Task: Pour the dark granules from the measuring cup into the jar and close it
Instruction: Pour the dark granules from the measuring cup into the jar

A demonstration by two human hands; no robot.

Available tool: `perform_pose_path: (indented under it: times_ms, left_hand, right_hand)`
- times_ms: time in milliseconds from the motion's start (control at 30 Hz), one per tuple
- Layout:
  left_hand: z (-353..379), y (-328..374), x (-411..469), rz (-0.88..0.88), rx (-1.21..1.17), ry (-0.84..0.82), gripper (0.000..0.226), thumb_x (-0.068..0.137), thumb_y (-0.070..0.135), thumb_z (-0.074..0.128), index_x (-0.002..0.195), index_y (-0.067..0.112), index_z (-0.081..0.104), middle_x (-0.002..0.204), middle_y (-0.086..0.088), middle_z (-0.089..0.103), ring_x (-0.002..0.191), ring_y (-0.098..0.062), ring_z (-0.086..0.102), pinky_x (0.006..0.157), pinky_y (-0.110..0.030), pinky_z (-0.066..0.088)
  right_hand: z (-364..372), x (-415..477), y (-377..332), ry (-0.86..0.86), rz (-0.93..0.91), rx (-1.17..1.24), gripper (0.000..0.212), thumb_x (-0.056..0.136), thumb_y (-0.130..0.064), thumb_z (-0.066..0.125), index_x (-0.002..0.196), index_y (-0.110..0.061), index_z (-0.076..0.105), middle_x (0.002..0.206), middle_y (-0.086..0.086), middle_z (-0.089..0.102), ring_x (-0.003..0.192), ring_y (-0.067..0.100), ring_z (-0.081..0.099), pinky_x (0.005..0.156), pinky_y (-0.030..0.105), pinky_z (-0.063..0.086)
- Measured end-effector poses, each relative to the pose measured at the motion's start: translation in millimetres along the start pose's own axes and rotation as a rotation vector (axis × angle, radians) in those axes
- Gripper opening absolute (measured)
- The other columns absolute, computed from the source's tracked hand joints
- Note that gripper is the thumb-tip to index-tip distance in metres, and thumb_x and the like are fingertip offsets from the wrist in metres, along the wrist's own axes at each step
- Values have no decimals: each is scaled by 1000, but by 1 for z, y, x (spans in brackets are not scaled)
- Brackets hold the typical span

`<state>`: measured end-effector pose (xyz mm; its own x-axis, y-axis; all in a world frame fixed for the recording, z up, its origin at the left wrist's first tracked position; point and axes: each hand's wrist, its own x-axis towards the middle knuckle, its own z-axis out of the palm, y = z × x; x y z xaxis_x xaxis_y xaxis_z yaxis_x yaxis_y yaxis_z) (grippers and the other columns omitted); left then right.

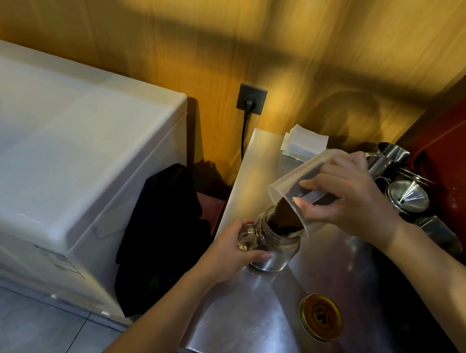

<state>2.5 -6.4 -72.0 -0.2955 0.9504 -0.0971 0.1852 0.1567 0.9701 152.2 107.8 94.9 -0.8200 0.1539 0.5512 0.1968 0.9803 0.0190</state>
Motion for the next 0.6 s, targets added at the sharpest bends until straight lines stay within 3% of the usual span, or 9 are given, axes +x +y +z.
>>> perform_pose_path:
  times_ms: [133, 333, 500, 600]
  left_hand:
    - [1, 0, 0, -17, 23, 7, 51, 62, 46, 82, 95, 52, 45, 99, 25, 55, 87, 25, 49, 67, -6, 43]
    - [2, -2, -1, -8, 13, 25, 51, 60, 47, 82, 97, 49, 47, 102, 21, 59, 94, 7, 57, 79, -18, 46]
    - [2, -1, -2, 12, 4, 32, 49, 62, 45, 82, 96, 47, 47, 101, 19, 59, 93, 11, 56, 76, -16, 45]
    - [3, -2, -2, 22, -8, 32, 49, 60, 46, 81, 97, 46, 48, 103, 17, 60, 97, 1, 59, 82, -22, 48]
  right_hand:
    - [2, -1, 2, 12, -7, -8, 29, 73, -30, 68, 67, -1, 67, 61, 8, 61, 66, 27, 53, 73, 28, 20]
    - [4, -1, 2, 36, -48, -8, 36, 76, -34, 60, 69, 0, 67, 60, 10, 62, 64, 28, 54, 72, 30, 21]
    - [5, -6, 5, 63, -81, -17, 34, 77, -33, 61, 68, 0, 67, 60, 8, 62, 63, 26, 53, 71, 35, 28]
    - [5, -8, 6, 71, -99, -29, 32, 76, -31, 63, 68, 0, 67, 62, 8, 64, 64, 26, 53, 68, 40, 33]
